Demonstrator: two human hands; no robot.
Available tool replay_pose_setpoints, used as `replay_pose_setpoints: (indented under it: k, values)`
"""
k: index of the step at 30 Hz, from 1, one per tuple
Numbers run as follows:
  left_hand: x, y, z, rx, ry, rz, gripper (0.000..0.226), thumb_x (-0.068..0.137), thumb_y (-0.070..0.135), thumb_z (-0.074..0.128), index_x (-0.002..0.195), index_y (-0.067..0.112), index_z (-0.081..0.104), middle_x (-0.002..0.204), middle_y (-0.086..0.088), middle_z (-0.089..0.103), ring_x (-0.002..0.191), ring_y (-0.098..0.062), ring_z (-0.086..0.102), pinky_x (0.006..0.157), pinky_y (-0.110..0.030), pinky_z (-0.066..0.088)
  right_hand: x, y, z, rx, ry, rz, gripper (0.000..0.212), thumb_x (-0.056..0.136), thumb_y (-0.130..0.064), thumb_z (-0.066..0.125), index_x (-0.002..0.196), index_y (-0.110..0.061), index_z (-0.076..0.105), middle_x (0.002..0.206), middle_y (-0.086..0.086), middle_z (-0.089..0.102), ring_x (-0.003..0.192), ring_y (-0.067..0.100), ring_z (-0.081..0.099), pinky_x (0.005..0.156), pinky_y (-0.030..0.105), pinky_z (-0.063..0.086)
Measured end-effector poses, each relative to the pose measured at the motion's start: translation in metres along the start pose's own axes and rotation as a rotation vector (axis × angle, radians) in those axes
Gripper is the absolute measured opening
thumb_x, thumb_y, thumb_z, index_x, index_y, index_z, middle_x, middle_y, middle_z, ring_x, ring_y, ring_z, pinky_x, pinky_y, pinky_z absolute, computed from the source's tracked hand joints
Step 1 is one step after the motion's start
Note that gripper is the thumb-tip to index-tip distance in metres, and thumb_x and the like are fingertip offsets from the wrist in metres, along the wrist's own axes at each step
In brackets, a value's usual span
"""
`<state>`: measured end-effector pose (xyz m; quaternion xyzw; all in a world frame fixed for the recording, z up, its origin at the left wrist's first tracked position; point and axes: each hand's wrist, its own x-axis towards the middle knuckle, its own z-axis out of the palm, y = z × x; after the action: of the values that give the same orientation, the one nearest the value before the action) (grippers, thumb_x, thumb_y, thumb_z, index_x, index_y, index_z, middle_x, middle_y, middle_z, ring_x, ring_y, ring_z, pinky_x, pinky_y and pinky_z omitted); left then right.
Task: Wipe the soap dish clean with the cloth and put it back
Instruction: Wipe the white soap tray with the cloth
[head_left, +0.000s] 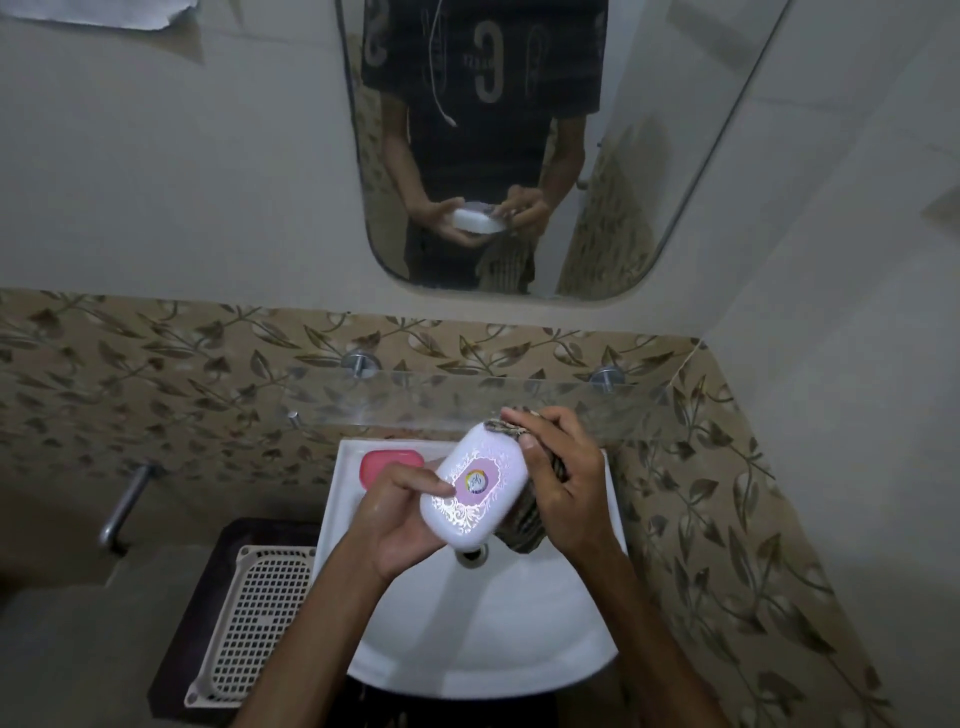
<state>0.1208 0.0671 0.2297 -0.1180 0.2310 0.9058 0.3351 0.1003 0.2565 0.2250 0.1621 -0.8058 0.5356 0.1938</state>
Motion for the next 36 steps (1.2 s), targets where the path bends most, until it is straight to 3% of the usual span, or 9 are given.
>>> replay_pose_setpoints:
  k: [3, 6, 10, 16, 20, 25, 29, 34, 36]
  values:
    - [-0.003, -0.004, 0.009, 0.087, 0.049, -0.023, 0.045, 0.078, -0.012, 0.044, 0.117, -0.013, 0.067, 0.117, -0.028, 0.068, 0.098, -0.039, 0.072, 0.084, -0.043, 0.061, 0.002, -0.005, -0.001, -0.003, -0.017, 0.004, 0.034, 0.1, -0.008, 0.055, 0.131, -0.007, 0.069, 0.119, 0.004, 0.07, 0.111, 0.016, 0.067, 0.093, 0.023, 0.051]
    - [-0.003, -0.008, 0.02, 0.09, 0.156, 0.097, 0.033, 0.084, -0.008, 0.054, 0.115, -0.012, 0.066, 0.106, -0.025, 0.071, 0.086, -0.034, 0.074, 0.074, -0.04, 0.063, 0.002, -0.01, 0.0, 0.054, 0.02, 0.149, 0.029, 0.1, -0.018, 0.056, 0.128, -0.015, 0.062, 0.121, -0.004, 0.067, 0.113, 0.008, 0.064, 0.095, 0.018, 0.049]
    - [0.005, -0.009, 0.031, -0.065, 0.222, 0.258, 0.034, 0.083, 0.0, 0.061, 0.114, -0.009, 0.072, 0.11, -0.022, 0.073, 0.091, -0.031, 0.074, 0.088, -0.041, 0.06, 0.003, -0.007, 0.009, 0.005, 0.093, 0.17, 0.014, 0.101, -0.017, 0.063, 0.111, -0.013, 0.071, 0.117, 0.002, 0.058, 0.115, 0.003, 0.058, 0.097, 0.012, 0.044]
    - [0.012, 0.002, 0.027, -0.235, 0.267, 0.325, 0.046, 0.089, 0.005, 0.06, 0.133, -0.007, 0.06, 0.119, -0.025, 0.069, 0.095, -0.033, 0.073, 0.086, -0.045, 0.06, -0.03, -0.022, 0.029, -0.001, 0.122, 0.107, 0.016, 0.097, -0.006, 0.07, 0.111, -0.009, 0.077, 0.109, 0.0, 0.065, 0.106, 0.005, 0.065, 0.087, 0.014, 0.05]
    - [0.012, -0.014, 0.04, -0.229, 0.235, 0.275, 0.033, 0.084, 0.002, 0.059, 0.113, -0.011, 0.068, 0.109, -0.028, 0.073, 0.085, -0.034, 0.077, 0.077, -0.046, 0.063, 0.004, -0.008, 0.022, 0.129, 0.228, 0.266, 0.022, 0.096, -0.004, 0.07, 0.106, -0.022, 0.077, 0.107, 0.0, 0.069, 0.102, 0.006, 0.068, 0.087, 0.019, 0.051]
    - [0.015, -0.004, 0.028, -0.267, 0.257, 0.316, 0.041, 0.086, 0.005, 0.06, 0.125, -0.007, 0.06, 0.108, -0.027, 0.071, 0.087, -0.033, 0.075, 0.08, -0.044, 0.062, -0.023, -0.019, 0.024, 0.122, 0.058, 0.145, 0.019, 0.096, -0.004, 0.07, 0.108, -0.017, 0.079, 0.108, 0.001, 0.068, 0.105, 0.011, 0.067, 0.088, 0.018, 0.052]
    - [0.016, -0.014, 0.033, -0.216, 0.278, 0.327, 0.025, 0.094, 0.0, 0.055, 0.115, -0.008, 0.065, 0.102, -0.025, 0.075, 0.082, -0.03, 0.077, 0.074, -0.04, 0.064, -0.006, -0.007, 0.023, 0.148, 0.138, 0.309, 0.019, 0.098, -0.005, 0.069, 0.107, -0.018, 0.079, 0.106, 0.002, 0.07, 0.101, 0.01, 0.069, 0.086, 0.021, 0.051]
    - [0.025, -0.002, 0.029, -0.249, 0.315, 0.319, 0.025, 0.093, 0.011, 0.061, 0.117, 0.003, 0.059, 0.09, -0.016, 0.062, 0.075, -0.027, 0.063, 0.063, -0.031, 0.06, -0.044, -0.029, 0.038, 0.04, 0.066, 0.059, 0.019, 0.092, 0.0, 0.072, 0.104, -0.012, 0.081, 0.103, 0.002, 0.065, 0.098, 0.01, 0.066, 0.085, 0.018, 0.051]
    - [0.028, -0.005, 0.034, -0.255, 0.296, 0.33, 0.027, 0.093, 0.011, 0.063, 0.119, 0.004, 0.058, 0.087, -0.016, 0.064, 0.075, -0.025, 0.064, 0.064, -0.031, 0.06, -0.043, -0.023, 0.042, -0.004, 0.132, 0.056, 0.025, 0.09, 0.006, 0.073, 0.105, -0.012, 0.081, 0.103, 0.004, 0.064, 0.098, 0.007, 0.065, 0.084, 0.016, 0.05]
